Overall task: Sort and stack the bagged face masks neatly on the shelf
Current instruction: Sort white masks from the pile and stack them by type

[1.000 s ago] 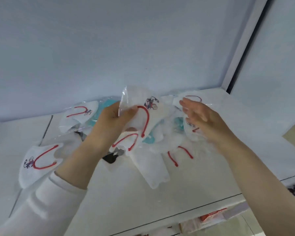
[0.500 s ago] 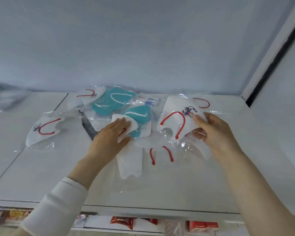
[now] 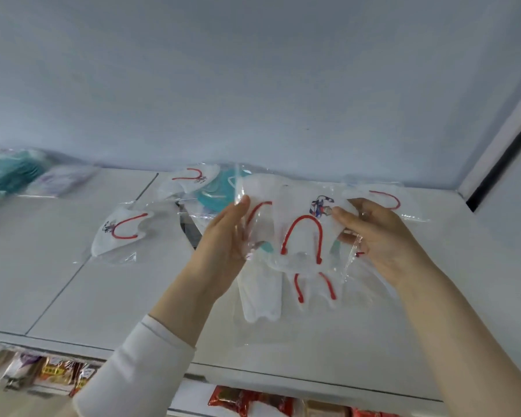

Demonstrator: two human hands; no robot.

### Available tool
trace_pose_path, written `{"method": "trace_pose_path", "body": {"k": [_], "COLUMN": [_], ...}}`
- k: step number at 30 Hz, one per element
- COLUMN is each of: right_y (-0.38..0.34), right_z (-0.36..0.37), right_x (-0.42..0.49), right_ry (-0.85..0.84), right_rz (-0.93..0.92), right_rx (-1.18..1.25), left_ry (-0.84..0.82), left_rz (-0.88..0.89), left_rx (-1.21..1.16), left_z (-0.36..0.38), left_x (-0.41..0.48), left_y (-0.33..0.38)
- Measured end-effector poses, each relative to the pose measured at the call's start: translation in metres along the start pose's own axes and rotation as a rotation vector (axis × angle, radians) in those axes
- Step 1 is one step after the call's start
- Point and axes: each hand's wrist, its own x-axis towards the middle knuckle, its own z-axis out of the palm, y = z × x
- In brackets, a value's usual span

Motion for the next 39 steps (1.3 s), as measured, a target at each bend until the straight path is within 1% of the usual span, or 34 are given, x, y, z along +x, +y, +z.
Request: {"method": "trace_pose_path", "body": {"k": [2, 4, 5, 7, 9, 11, 12, 14, 15, 16, 17, 18, 19, 20, 21, 22, 24, 25, 26, 29, 31, 33, 35, 37, 39], "right_y": [0.002, 0.007, 0.008, 0.008, 0.002, -0.007, -0.011, -0.017, -0.02, -0.021, -0.021, -0.017, -0.012, -0.006, 0.002, 0.01, 0.028, 0.037, 0.043, 0.042, 0.034, 0.025, 0.016, 0.01, 0.01], "right_z": [0.006, 0.008, 0.008, 0.005, -0.004, -0.015, -0.018, -0.023, -0.025, -0.03, -0.037, -0.048, -0.06, -0.073, -0.085, -0.094, -0.101, -0.1, -0.099, -0.101, -0.108, -0.115, -0.117, -0.113, -0.102], "right_x": [0.0, -0.001, -0.002, -0.007, -0.014, -0.022, -0.025, -0.028, -0.028, -0.027, -0.026, -0.024, -0.023, -0.024, -0.026, -0.029, -0.034, -0.036, -0.038, -0.044, -0.051, -0.057, -0.062, -0.062, -0.057], "right_ry": [0.024, 0.075, 0.116, 0.205, 0.228, 0.153, 0.091, -0.014, -0.035, -0.035, -0.005, 0.06, 0.154, 0.248, 0.297, 0.266, 0.032, -0.062, -0.08, 0.083, 0.115, 0.174, 0.238, 0.209, 0.13], "right_rz": [0.009, 0.024, 0.023, -0.008, -0.066, -0.122, -0.146, -0.174, -0.173, -0.165, -0.152, -0.151, -0.157, -0.15, -0.111, -0.038, 0.121, 0.144, 0.126, -0.041, -0.084, -0.135, -0.252, -0.379, -0.47], "right_rx": [0.021, -0.036, -0.069, -0.11, -0.188, -0.336, -0.382, -0.452, -0.462, -0.433, -0.388, -0.36, -0.387, -0.484, -0.617, -0.758, -1.018, -1.104, -1.132, -1.074, -1.012, -0.872, -0.709, -0.681, -0.793], "left_ry": [-0.123, -0.227, -0.234, -0.179, -0.158, -0.188, -0.242, -0.422, -0.507, -0.528, -0.5, -0.434, -0.339, -0.232, -0.129, -0.048, 0.048, 0.067, 0.077, 0.089, 0.09, 0.089, 0.069, 0.035, -0.032], "left_rz": [-0.047, -0.076, -0.093, -0.105, -0.049, 0.065, 0.103, 0.046, 0.004, -0.001, 0.016, 0.035, 0.019, -0.012, -0.034, -0.038, -0.028, -0.022, -0.02, -0.013, 0.009, 0.025, 0.02, -0.002, -0.045], "left_rx": [-0.036, 0.033, 0.082, 0.163, 0.252, 0.405, 0.548, 0.856, 0.975, 1.045, 1.043, 0.985, 0.883, 0.761, 0.65, 0.575, 0.511, 0.494, 0.474, 0.433, 0.43, 0.415, 0.414, 0.407, 0.391], "left_z": [0.0, 0.0, 0.001, 0.001, -0.001, 0.001, 0.003, 0.014, 0.021, 0.026, 0.029, 0.029, 0.026, 0.021, 0.016, 0.01, 0.003, 0.002, 0.001, 0.005, 0.006, 0.007, 0.009, 0.014, 0.022], "left_x": [-0.003, -0.005, -0.007, -0.003, 0.006, 0.016, 0.021, 0.024, 0.024, 0.025, 0.026, 0.029, 0.032, 0.035, 0.038, 0.04, 0.042, 0.042, 0.042, 0.041, 0.042, 0.042, 0.041, 0.039, 0.036], "left_y": [-0.006, -0.011, -0.01, -0.007, -0.002, 0.003, 0.003, -0.002, -0.006, -0.012, -0.017, -0.021, -0.024, -0.026, -0.028, -0.029, -0.033, -0.034, -0.036, -0.035, -0.034, -0.033, -0.034, -0.038, -0.045]}}
